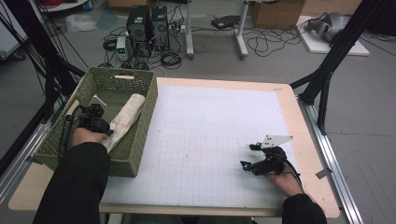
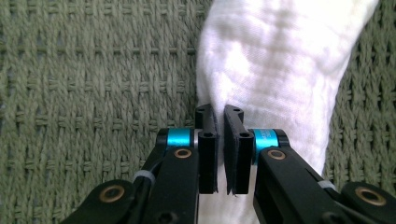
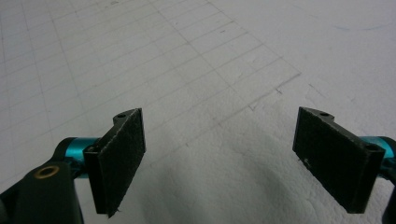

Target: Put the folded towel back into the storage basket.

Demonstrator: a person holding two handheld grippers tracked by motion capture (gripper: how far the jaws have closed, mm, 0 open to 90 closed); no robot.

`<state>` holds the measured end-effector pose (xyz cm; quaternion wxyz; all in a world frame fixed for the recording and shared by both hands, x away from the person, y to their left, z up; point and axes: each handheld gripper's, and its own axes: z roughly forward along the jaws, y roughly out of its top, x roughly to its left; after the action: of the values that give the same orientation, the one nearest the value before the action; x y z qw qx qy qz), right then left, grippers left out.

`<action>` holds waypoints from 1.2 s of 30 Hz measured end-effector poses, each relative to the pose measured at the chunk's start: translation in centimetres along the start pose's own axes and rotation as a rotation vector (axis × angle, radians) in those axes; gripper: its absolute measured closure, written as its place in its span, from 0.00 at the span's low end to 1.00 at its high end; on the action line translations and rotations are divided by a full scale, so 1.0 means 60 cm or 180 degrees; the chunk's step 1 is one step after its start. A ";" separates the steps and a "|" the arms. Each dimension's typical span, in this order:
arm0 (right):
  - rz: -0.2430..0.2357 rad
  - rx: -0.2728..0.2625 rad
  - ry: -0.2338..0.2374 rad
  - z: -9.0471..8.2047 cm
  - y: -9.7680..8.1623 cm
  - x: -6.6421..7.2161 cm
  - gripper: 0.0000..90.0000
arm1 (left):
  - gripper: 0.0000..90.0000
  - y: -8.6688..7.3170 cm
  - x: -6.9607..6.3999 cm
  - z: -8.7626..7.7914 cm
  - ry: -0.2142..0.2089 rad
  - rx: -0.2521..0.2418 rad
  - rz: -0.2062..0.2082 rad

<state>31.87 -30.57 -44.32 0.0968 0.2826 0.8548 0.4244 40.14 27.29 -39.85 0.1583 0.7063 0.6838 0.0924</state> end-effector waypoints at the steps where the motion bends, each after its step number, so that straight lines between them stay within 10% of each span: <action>1: -0.0009 -0.0016 -0.0008 0.000 0.000 0.000 0.18 | 0.93 0.000 0.001 -0.001 0.0012 -0.0025 0.0001; 12: 0.0021 -0.0098 -0.0043 -0.013 0.001 0.000 0.18 | 0.59 0.003 -0.002 -0.022 -0.0172 -0.0584 0.0099; 17: 0.0008 -0.0101 -0.0042 -0.012 0.002 0.002 0.18 | 0.59 0.002 -0.004 -0.017 -0.0243 -0.0498 0.0170; 36: 0.0018 -0.0169 -0.0061 -0.022 0.004 0.004 0.17 | 0.51 -0.001 -0.004 -0.059 -0.0985 -0.0958 0.0206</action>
<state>31.24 -31.20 -43.32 0.1114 0.2863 0.8415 0.4444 38.85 27.41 -36.54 0.3620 0.7021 0.6067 0.0889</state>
